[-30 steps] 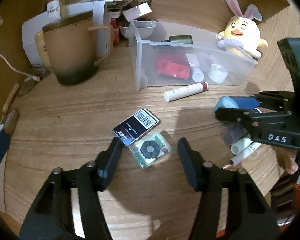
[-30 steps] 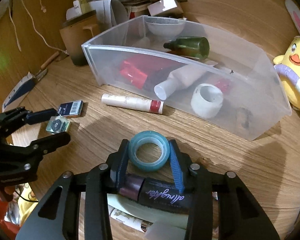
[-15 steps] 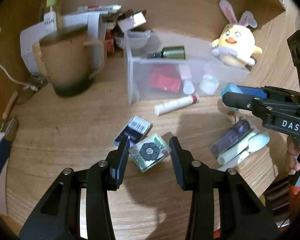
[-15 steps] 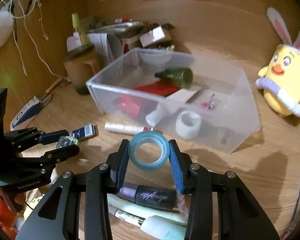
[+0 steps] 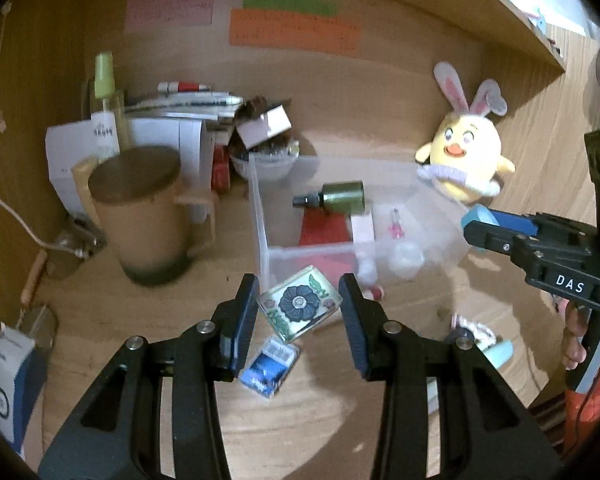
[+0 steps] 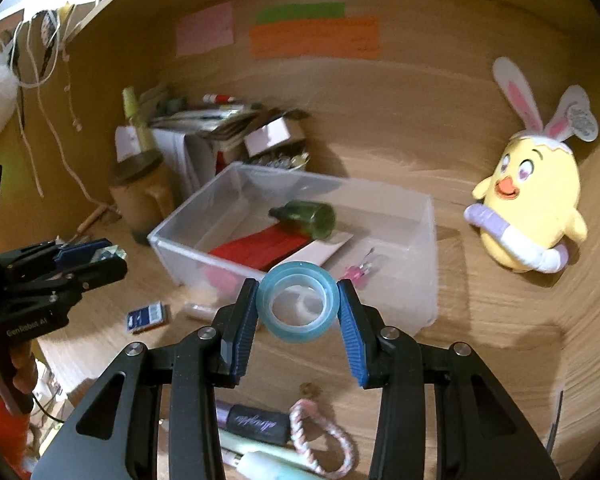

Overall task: Organize objects
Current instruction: 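Grasp the teal tape roll with the right tool while the left tool grasps the green card packet, then drop the tape roll into the clear box with the right tool while the left tool drops the card packet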

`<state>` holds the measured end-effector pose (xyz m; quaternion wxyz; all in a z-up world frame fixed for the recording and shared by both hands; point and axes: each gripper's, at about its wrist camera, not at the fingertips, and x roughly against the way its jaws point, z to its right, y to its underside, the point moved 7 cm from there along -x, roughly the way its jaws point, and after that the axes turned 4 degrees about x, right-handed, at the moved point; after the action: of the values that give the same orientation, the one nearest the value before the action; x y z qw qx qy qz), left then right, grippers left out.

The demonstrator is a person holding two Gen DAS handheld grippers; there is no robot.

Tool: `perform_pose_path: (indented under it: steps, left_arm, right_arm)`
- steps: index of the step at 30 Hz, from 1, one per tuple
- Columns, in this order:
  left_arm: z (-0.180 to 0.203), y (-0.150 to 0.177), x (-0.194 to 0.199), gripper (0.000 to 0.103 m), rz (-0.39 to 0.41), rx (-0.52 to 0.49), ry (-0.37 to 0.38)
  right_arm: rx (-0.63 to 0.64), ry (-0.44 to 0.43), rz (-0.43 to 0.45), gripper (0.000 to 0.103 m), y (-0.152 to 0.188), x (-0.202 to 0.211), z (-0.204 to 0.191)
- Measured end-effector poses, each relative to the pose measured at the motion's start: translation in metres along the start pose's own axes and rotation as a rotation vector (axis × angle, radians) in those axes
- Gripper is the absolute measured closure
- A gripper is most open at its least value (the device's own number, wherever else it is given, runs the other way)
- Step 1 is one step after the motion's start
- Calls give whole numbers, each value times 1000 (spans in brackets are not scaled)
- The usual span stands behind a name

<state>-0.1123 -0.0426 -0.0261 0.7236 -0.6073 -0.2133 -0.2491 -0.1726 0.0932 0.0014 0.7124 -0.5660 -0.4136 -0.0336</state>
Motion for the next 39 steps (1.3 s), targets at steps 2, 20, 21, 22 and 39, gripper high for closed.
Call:
perform_pose_path:
  steps: [2, 20, 21, 22, 39]
  left_arm:
    - [0, -8, -1, 62, 8, 4, 1]
    - [2, -58, -41, 62, 20, 2, -47]
    - [2, -59, -45, 62, 11, 2, -48]
    - [2, -59, -50, 62, 1, 2, -48]
    - [14, -49, -109, 62, -142, -26, -28]
  right_arm:
    - [-14, 7, 17, 67, -6, 2, 7]
    - [-27, 52, 20, 67, -35, -24, 37]
    - [-20, 57, 5, 67, -34, -31, 38]
    - [-14, 62, -10, 67, -32, -36, 39]
    - [-38, 38, -172, 67, -15, -106, 44]
